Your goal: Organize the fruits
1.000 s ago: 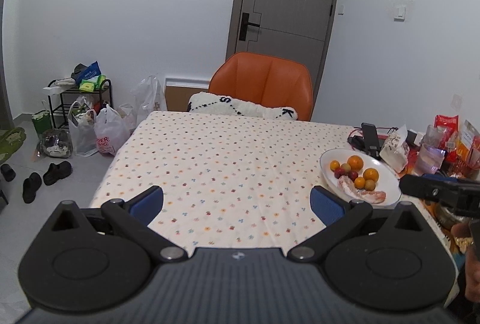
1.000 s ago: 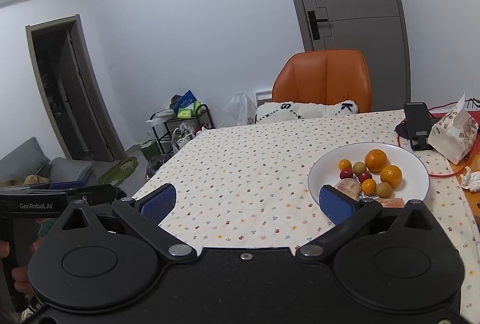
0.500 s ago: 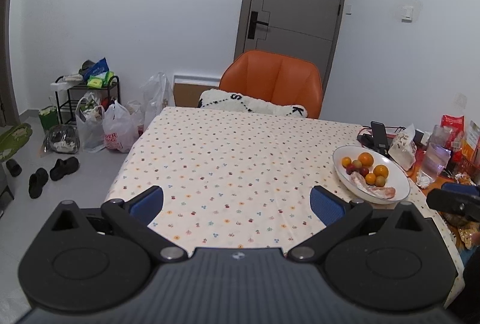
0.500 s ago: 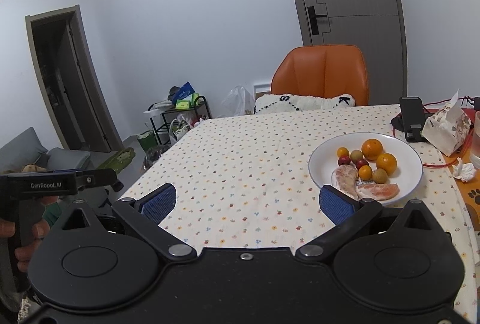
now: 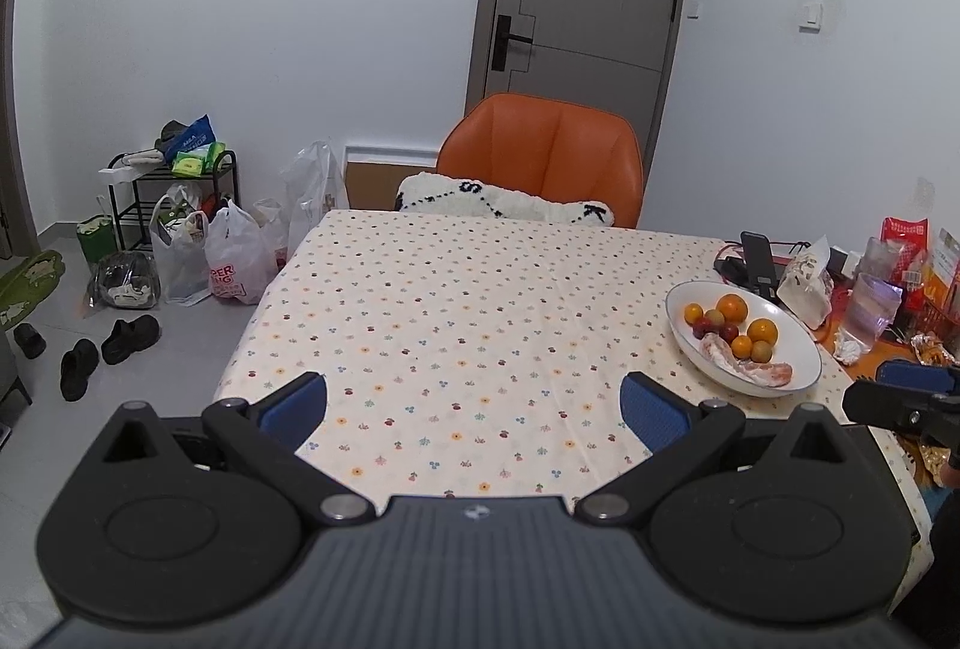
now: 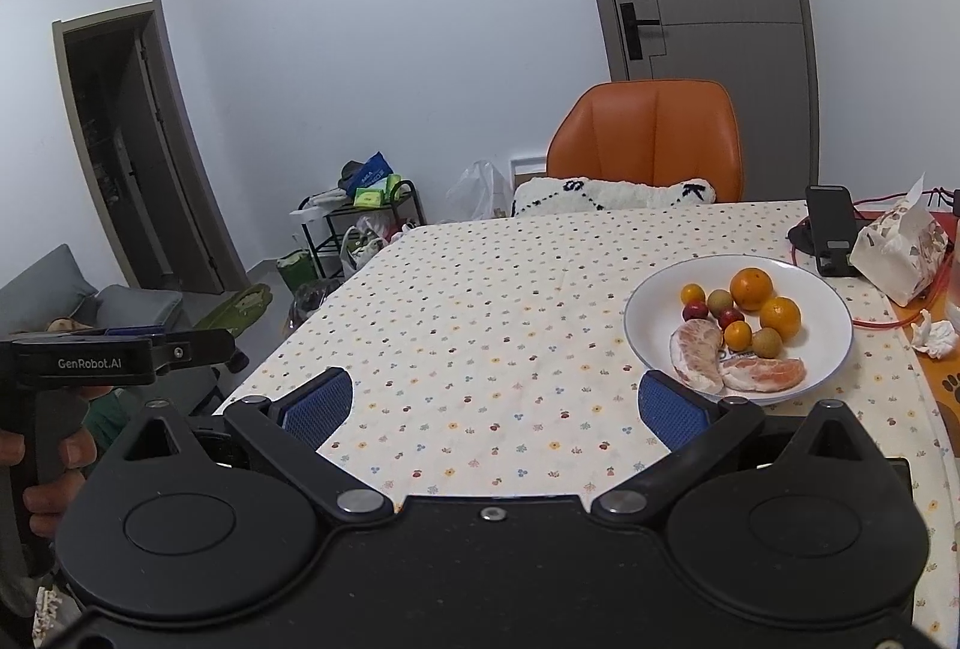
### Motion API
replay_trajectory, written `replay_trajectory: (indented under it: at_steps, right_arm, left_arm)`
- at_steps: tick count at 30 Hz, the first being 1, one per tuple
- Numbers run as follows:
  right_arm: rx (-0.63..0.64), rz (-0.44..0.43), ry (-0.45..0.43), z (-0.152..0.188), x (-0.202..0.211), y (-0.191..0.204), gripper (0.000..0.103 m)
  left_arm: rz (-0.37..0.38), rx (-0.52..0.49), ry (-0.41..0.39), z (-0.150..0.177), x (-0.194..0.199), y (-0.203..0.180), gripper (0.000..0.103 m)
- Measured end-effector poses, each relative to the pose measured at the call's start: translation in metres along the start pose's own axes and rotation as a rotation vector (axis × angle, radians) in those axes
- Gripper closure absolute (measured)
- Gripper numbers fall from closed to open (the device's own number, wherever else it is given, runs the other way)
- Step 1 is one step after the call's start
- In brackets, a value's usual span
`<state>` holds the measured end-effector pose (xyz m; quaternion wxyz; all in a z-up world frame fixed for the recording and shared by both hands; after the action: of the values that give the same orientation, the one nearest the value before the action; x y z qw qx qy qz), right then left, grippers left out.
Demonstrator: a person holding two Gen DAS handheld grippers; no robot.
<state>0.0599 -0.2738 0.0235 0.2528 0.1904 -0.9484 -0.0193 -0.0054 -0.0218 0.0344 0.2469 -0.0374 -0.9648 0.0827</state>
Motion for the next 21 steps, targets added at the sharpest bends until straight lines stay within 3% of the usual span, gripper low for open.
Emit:
replay_trajectory:
  at_steps: [21]
  right_arm:
    - [-0.006,0.005,0.000,-0.0010,0.0004,-0.0038,0.000]
  left_arm:
    - [0.000,-0.004,0.006,0.0031,-0.0025,-0.0036,0.000]
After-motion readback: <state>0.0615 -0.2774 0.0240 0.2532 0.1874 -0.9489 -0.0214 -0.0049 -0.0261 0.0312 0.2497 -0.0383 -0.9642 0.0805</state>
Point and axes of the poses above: each gripper's, at about its wrist camera, not at the fingertips, and x roughly against the way its jaws point, y to its left, z to its underside, the point moved 3 cm from there along -x, roughly the way its jaws point, and after that the axes turned 9 degrees about z, right-handed, at the moved point
